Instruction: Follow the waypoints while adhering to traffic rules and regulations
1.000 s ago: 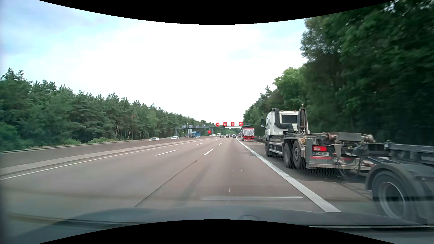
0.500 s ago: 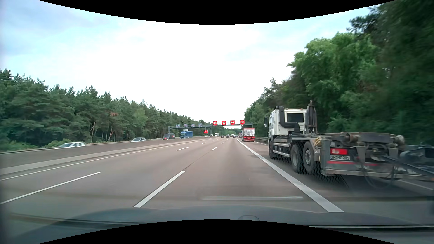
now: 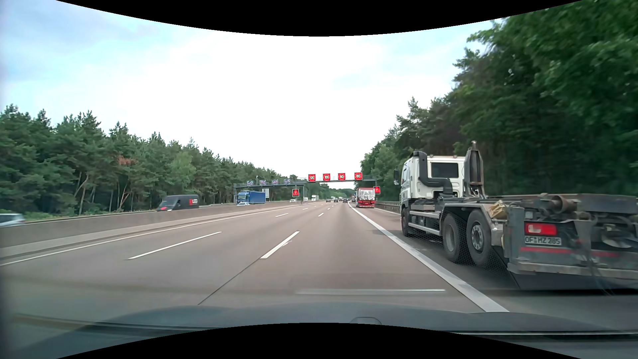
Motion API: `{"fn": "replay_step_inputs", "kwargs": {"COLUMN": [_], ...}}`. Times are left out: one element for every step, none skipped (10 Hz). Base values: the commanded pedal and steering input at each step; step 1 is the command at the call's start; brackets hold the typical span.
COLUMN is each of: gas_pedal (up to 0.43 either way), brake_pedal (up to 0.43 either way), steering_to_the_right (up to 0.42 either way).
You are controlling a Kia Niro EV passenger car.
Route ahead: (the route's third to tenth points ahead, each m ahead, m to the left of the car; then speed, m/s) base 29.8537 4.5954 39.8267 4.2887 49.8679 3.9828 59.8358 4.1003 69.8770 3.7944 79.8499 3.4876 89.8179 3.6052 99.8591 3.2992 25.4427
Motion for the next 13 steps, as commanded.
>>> {"fn": "replay_step_inputs", "kwargs": {"gas_pedal": [0.138,0.138,0.138,0.138,0.138,0.138,0.138,0.138,0.138,0.138,0.138,0.138,0.157], "brake_pedal": [0.0,0.0,0.0,0.0,0.0,0.0,0.0,0.0,0.0,0.0,0.0,0.0,0.0], "steering_to_the_right": [-0.002,-0.002,-0.001,-0.001,-0.001,-0.002,-0.002,-0.002,-0.002,-0.002,-0.002,-0.002,-0.002]}}
